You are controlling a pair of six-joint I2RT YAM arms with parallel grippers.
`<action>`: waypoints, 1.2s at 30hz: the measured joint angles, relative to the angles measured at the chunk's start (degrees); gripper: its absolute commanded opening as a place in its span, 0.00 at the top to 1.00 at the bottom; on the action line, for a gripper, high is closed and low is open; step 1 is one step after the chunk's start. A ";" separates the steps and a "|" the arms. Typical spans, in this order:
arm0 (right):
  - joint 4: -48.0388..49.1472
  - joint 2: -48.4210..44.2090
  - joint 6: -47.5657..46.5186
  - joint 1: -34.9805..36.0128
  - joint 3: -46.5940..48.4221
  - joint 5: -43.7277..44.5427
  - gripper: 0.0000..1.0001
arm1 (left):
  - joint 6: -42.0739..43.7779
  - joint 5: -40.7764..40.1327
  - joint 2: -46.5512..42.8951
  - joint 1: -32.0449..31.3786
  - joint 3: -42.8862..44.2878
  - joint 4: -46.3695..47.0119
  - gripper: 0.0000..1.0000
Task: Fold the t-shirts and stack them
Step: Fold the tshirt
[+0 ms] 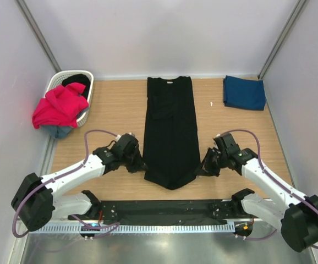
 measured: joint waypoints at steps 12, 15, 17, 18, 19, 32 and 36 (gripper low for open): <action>0.72 16.98 -6.36 -2.58 23.47 6.27 0.99 | 9.97 -0.48 11.78 8.96 20.22 -2.03 1.00; 2.84 22.10 -7.85 -5.77 27.65 5.97 0.99 | 12.13 -0.35 17.03 11.43 26.29 -2.08 1.00; 4.46 26.03 -8.79 -7.93 29.97 5.33 0.99 | 13.09 -0.04 20.06 12.96 29.46 -1.86 1.00; 5.01 28.24 -9.44 -8.81 31.36 4.87 0.99 | 13.55 0.15 21.31 13.57 30.75 -1.95 1.00; 5.14 30.36 -10.16 -9.51 32.98 4.50 0.99 | 13.90 0.24 22.43 14.05 31.74 -1.79 1.00; 7.39 51.45 -16.33 -11.47 48.09 1.09 0.99 | 14.49 2.19 36.83 18.51 38.97 -1.27 1.00; 7.96 53.53 -16.31 -11.98 48.65 1.05 0.99 | 14.51 2.80 39.26 19.41 41.55 -1.11 1.00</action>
